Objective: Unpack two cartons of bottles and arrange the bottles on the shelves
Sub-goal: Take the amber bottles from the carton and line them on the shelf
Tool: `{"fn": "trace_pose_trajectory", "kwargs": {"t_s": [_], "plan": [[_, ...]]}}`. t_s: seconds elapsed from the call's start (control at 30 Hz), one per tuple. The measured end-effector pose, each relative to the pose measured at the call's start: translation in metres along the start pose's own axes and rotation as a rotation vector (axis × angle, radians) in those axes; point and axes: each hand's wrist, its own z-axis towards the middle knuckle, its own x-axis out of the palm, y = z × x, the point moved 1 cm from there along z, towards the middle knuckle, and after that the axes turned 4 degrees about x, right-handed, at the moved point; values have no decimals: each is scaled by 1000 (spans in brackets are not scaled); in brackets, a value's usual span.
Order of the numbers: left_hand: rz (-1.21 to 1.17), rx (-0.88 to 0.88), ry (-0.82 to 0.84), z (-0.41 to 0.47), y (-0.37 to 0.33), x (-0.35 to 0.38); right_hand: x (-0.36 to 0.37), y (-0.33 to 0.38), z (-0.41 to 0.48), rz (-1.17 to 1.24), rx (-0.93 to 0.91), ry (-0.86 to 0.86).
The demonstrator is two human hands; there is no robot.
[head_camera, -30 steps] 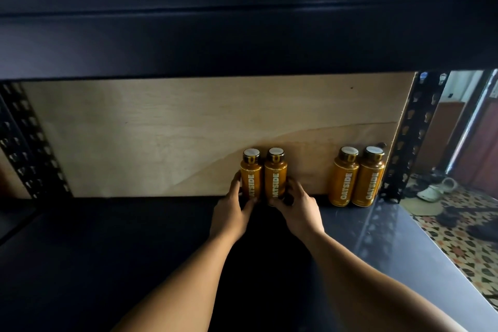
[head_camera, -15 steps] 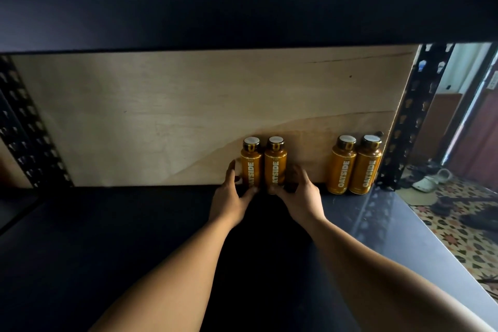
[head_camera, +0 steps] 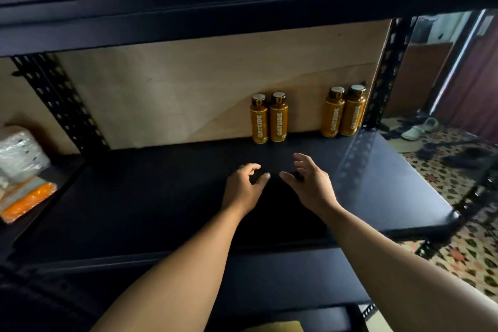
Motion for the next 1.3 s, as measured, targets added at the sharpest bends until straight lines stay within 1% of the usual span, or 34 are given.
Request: {"fn": "trace_pose_trajectory", "kwargs": {"t_s": [0.27,0.4,0.47,0.5,0.57,0.63,0.67,0.7,0.73,0.77,0.83,0.93,1.0,1.1,1.3], "plan": [[-36,78,13,-94,-15,-6,-10,16,-101,-74,27,58],[1,111,9,-147,-19,-11,-24,6,-147,-167,-88,84],[35,122,24,-174,-17,-13,-34,-5,-171,-188,-142,142],[53,103,50,-188,-15,-14,-39,-11,-182,-209,-148,210],[110,8,160,-217,-11,-11,-47,-27,-200,-277,-98,454],[172,-124,345,-245,-8,-3,-52,-44,-214,-450,-48,763],[212,-190,455,-257,-6,2,-53,-52,-220,-558,-46,883],[258,-236,567,-267,-4,8,-52,-60,-225,-637,-49,968],[296,-266,662,-277,-1,13,-52,-66,-231,-672,-50,1013],[311,-288,725,-287,3,19,-50,-72,-238,-662,-39,1035],[289,-333,772,-306,16,28,-42,-84,-252,-596,-4,1048],[225,-404,726,-327,44,39,-21,-107,-272,-559,38,1052],[205,-437,721,-337,69,47,-5,-126,-283,-562,89,1095],[176,-499,769,-351,119,67,24,-159,-298,-554,173,1143],[145,-621,822,-387,242,118,103,-244,-335,-529,347,1108]]}}
